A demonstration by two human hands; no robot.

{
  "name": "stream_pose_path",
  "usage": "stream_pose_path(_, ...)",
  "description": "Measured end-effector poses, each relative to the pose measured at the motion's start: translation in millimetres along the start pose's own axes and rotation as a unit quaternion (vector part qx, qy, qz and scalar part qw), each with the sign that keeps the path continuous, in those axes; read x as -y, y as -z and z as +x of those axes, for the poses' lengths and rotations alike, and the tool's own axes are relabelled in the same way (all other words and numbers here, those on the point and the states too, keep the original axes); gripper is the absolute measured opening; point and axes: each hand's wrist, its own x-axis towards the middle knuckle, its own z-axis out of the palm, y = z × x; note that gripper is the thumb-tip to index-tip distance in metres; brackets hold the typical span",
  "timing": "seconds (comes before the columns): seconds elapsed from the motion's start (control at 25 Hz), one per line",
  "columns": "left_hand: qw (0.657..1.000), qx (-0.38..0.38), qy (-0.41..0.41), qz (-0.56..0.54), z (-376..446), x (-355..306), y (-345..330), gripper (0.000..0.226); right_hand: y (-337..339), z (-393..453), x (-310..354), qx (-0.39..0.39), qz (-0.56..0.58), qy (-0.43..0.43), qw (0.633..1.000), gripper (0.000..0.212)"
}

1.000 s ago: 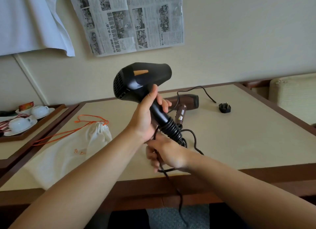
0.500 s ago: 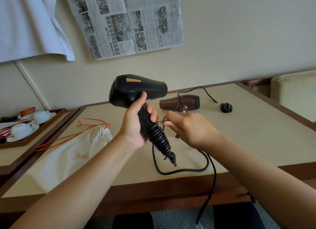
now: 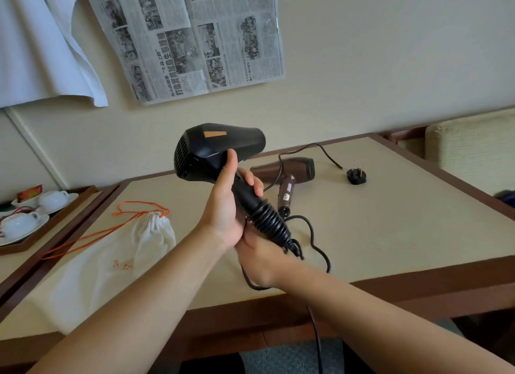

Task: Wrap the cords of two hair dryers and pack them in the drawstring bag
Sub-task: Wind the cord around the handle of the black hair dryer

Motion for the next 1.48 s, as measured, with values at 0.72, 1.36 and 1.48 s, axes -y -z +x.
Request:
stream_pose_path(0.72,0.998,0.032,0.044,-0.012,-8.1,-11.2,6.3,0.057,79.1,0.0,-16.8,-0.174,-0.262,0.154,0.937,0.014)
stream_pose_path(1.36,0.991,0.01,-0.069,0.11,12.3,-1.6,22.9,0.067,34.9,-36.7,44.3,0.004,-0.112,0.108,0.988,0.039)
stream_pose_path(1.48,0.988,-0.058,-0.074,0.126,7.6,-0.6,35.1,0.055,59.0,-42.1,42.0,-0.073,-0.285,0.131,0.947,0.034)
